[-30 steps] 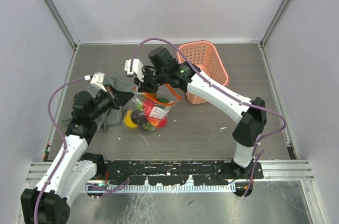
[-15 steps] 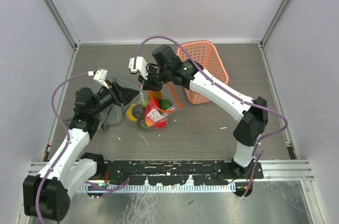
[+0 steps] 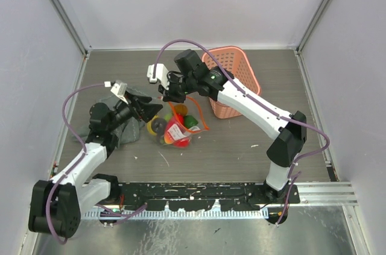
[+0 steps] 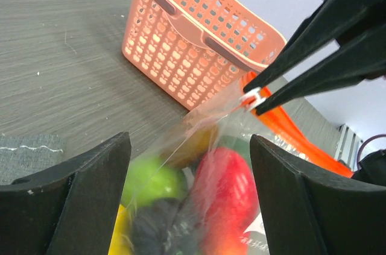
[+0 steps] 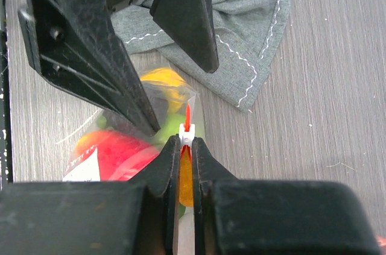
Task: Place the food in the zip-top bag and seal the zipper
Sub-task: Zip the zipper food storage bag at the center of the board.
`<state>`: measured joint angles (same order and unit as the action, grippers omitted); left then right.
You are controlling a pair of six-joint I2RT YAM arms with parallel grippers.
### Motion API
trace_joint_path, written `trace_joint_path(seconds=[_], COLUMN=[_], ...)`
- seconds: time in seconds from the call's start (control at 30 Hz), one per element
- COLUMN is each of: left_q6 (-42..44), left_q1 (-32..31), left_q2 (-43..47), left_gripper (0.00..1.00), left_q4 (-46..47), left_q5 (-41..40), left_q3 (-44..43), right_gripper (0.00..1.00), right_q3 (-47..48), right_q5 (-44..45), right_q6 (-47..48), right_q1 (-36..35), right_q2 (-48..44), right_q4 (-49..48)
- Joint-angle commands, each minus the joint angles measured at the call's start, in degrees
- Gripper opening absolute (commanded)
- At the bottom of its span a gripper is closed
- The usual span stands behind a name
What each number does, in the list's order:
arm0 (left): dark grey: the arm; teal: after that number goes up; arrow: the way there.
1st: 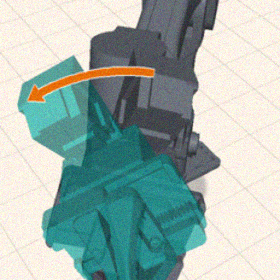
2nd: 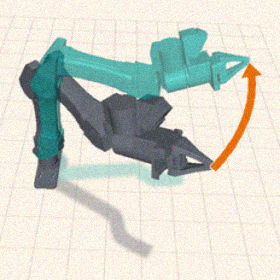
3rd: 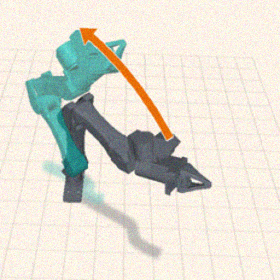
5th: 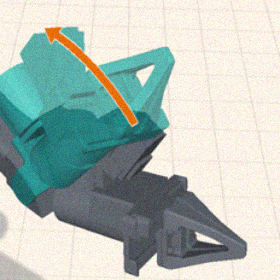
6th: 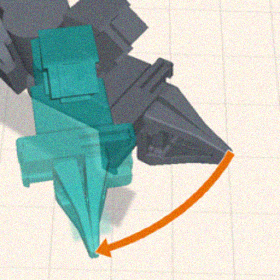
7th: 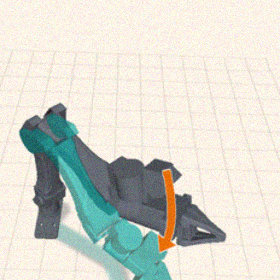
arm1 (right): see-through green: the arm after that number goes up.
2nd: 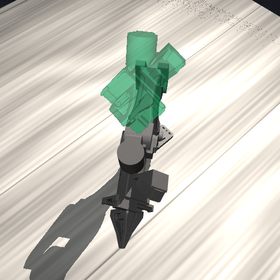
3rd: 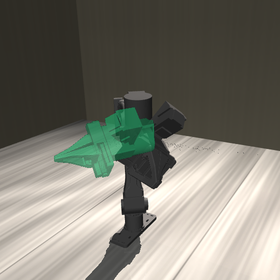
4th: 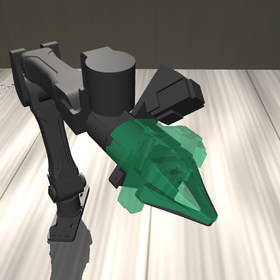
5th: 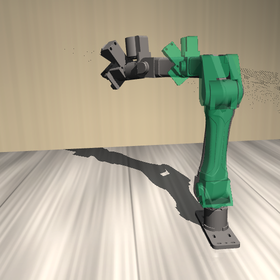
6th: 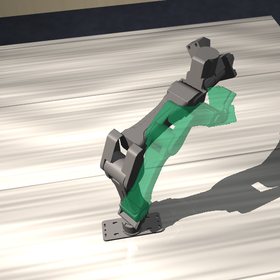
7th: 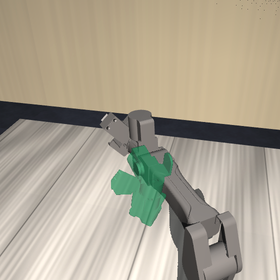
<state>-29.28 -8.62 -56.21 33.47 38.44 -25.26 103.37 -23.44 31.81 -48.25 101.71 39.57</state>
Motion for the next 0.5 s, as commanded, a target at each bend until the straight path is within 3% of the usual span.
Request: trace_joint_path(seconds=[0.0, 0.27, 0.47], left_q6=[4.84, 8.41, 8.36], left_q1=[0.19, 0.1, 0.03], left_q2=[-3.25, -10.35, -12.05], left_gripper=[0.81, 0.71, 0.52], left_q4=[18.17, 22.79, 22.81], left_q5=[3.69, 12.94, 17.52], left_q3=[2.82, -2.05, -4.86], right_gripper=[0.01, 0.01, 0.01], right_q3=[3.16, 5.25, 5.32], right_q5=[-1.17, -1.67, -2.4], right_q6=[1.13, 2.27, 2.58], right_q1=[-0.13, -0.18, -0.26], right_q2=[-2.87, -1.44, -1.48], right_q4=[-0.51, 1.53, 1.52])
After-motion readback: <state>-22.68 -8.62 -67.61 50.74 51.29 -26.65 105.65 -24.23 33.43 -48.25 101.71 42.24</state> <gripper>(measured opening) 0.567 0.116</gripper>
